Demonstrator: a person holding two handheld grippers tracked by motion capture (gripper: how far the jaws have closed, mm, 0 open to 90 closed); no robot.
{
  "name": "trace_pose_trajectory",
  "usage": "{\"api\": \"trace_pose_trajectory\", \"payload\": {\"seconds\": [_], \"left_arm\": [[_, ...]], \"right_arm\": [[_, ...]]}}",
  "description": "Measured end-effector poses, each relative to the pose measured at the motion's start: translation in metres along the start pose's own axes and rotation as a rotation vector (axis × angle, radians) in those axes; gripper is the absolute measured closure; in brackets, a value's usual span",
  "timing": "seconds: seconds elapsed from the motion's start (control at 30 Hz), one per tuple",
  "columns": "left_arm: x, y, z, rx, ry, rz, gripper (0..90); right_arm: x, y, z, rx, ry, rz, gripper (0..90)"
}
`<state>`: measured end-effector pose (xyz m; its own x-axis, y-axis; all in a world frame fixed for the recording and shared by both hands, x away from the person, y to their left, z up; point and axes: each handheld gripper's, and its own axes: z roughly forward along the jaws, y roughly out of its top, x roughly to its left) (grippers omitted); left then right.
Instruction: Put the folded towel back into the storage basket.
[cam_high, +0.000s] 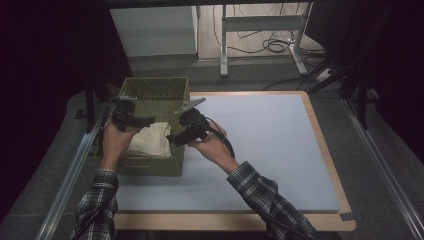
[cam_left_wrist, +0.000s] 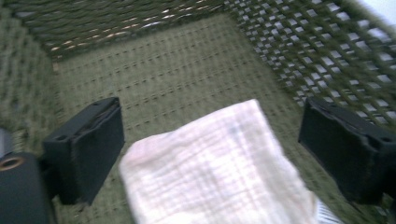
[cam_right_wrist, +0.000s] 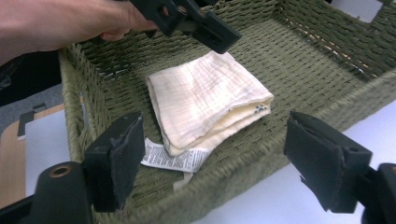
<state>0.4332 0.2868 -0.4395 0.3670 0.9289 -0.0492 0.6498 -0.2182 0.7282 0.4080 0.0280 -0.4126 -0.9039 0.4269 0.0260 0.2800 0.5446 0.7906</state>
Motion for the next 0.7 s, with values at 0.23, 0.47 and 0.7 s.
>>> {"api": "trace_pose_trajectory", "payload": {"seconds": [0.23, 0.47, 0.7], "left_arm": [[-0.011, 0.0, -0.004, -0.018, -0.03, 0.015, 3.5], [-0.027, 0.004, -0.01, -0.019, -0.054, 0.042, 3.3], [-0.05, 0.013, -0.012, 0.018, -0.083, 0.076, 3.4]], "right_arm": [[-0.006, -0.014, -0.02, -0.009, -0.011, 0.002, 15.2], [-0.017, -0.03, -0.042, -0.011, -0.009, 0.017, 11.9], [-0.028, -0.053, -0.064, -0.01, -0.014, 0.035, 9.7]]}}
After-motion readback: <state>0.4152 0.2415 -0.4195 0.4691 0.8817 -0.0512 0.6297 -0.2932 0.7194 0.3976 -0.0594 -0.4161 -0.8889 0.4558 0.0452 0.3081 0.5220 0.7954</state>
